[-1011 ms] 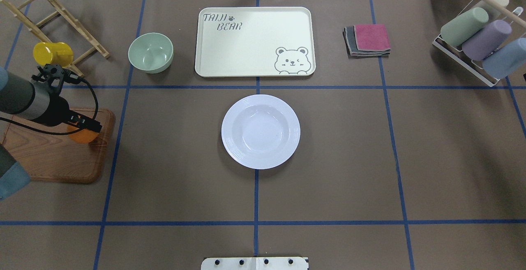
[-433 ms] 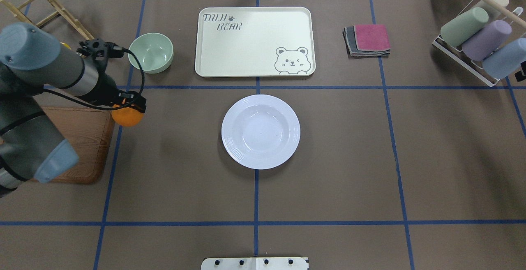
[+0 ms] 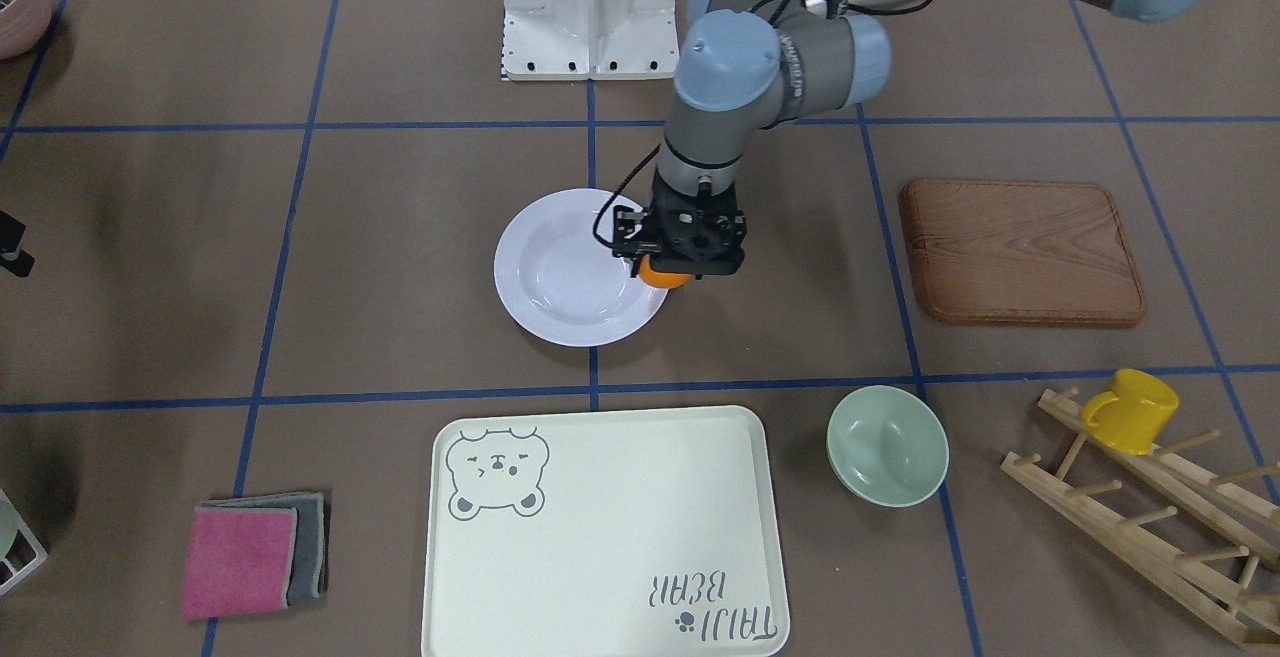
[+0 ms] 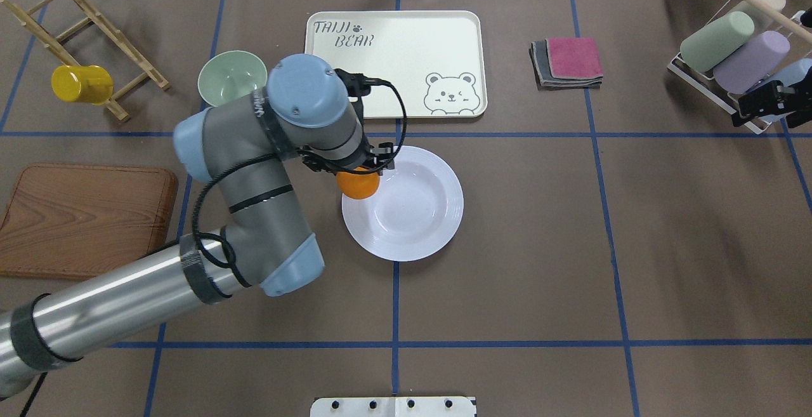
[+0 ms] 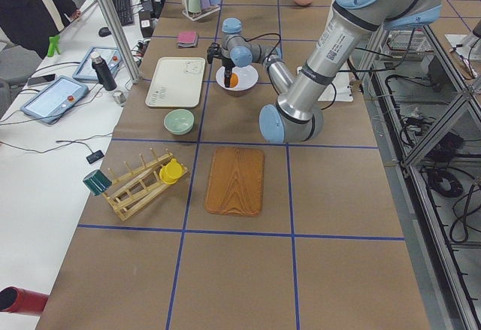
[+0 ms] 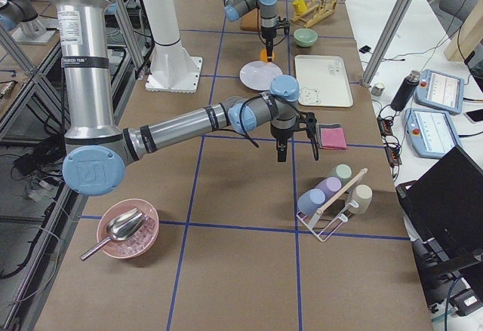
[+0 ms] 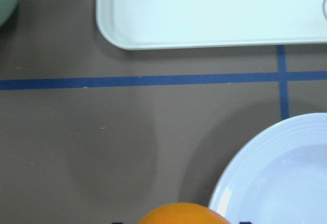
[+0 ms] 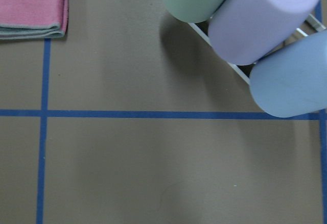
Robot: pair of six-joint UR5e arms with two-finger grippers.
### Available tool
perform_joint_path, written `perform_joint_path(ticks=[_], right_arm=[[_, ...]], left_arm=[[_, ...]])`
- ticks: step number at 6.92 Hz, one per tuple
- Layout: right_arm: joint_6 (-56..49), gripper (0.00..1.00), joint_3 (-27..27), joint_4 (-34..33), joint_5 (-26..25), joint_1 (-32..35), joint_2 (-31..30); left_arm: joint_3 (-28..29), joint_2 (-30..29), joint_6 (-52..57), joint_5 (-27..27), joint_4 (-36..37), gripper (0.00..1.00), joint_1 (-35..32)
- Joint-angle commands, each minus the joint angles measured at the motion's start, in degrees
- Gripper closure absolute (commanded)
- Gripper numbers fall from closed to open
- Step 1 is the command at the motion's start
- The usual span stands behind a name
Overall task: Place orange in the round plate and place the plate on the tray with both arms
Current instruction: 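Carry the orange with the left gripper and set it on the white plate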
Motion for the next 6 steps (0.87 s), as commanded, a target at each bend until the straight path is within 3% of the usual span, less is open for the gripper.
perform_joint_path(ticks=[1,2,3,4,6], right_arm=[[3.1,0.0,0.0,0.7,0.0,-1.4,1.0],[5.4,0.0,0.0,1.1,-0.1,-3.0,2.2],[6.4,0.0,0.0,1.5,-0.1,-3.6,2.7],[8.9,0.0,0.0,1.7,-0.1,-3.6,3.1],[25.8,0.0,0.0,7.6,0.0,-4.8,4.6]], left_arm=[[5.3,-5.6,-4.6,1.9,-1.5,1.0,3.9],[5.8,-5.6,-5.4,6.3,-2.1,1.0,6.1],[6.5,-5.5,-5.5,7.8,-5.9,0.25,6.6],[6.4,-5.3,-5.5,7.9,-7.2,0.02,6.6],[2.7,-4.4,-4.5,7.0,-5.6,0.02,3.8]])
